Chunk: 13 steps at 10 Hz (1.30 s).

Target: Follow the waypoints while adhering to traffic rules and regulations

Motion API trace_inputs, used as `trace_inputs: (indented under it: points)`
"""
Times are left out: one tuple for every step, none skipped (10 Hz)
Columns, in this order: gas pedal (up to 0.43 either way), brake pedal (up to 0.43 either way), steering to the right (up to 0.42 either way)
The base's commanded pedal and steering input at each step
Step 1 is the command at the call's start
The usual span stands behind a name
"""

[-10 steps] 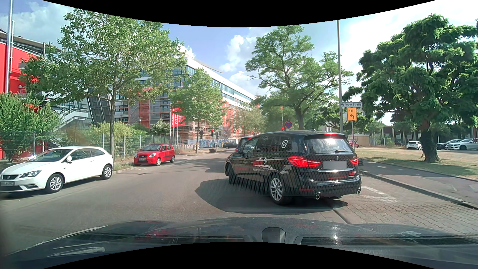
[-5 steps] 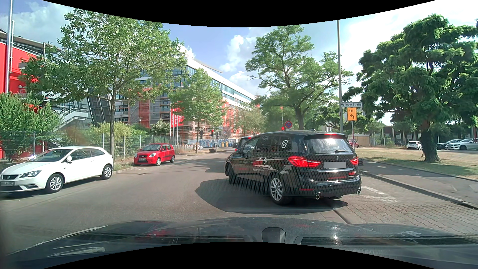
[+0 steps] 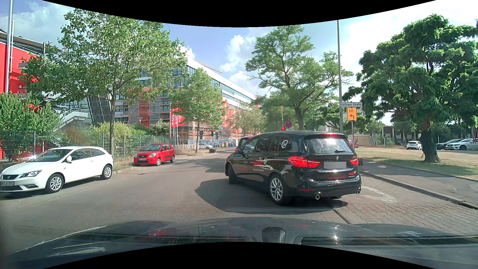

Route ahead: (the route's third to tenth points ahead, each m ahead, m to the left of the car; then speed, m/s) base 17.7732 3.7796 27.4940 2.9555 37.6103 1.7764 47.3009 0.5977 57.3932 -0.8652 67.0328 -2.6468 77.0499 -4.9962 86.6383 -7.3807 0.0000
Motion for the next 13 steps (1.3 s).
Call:
trace_inputs:
  points:
    - [0.000, 0.268, 0.000]
    - [0.000, 0.268, 0.000]
    - [0.000, 0.268, 0.000]
    - [0.000, 0.268, 0.000]
    - [0.000, 0.268, 0.000]
    - [0.000, 0.268, 0.000]
    - [0.000, 0.268, 0.000]
    - [0.000, 0.268, 0.000]
    - [0.000, 0.268, 0.000]
    - [0.000, 0.268, 0.000]
    - [0.000, 0.268, 0.000]
    - [0.000, 0.268, 0.000]
    - [0.000, 0.268, 0.000]
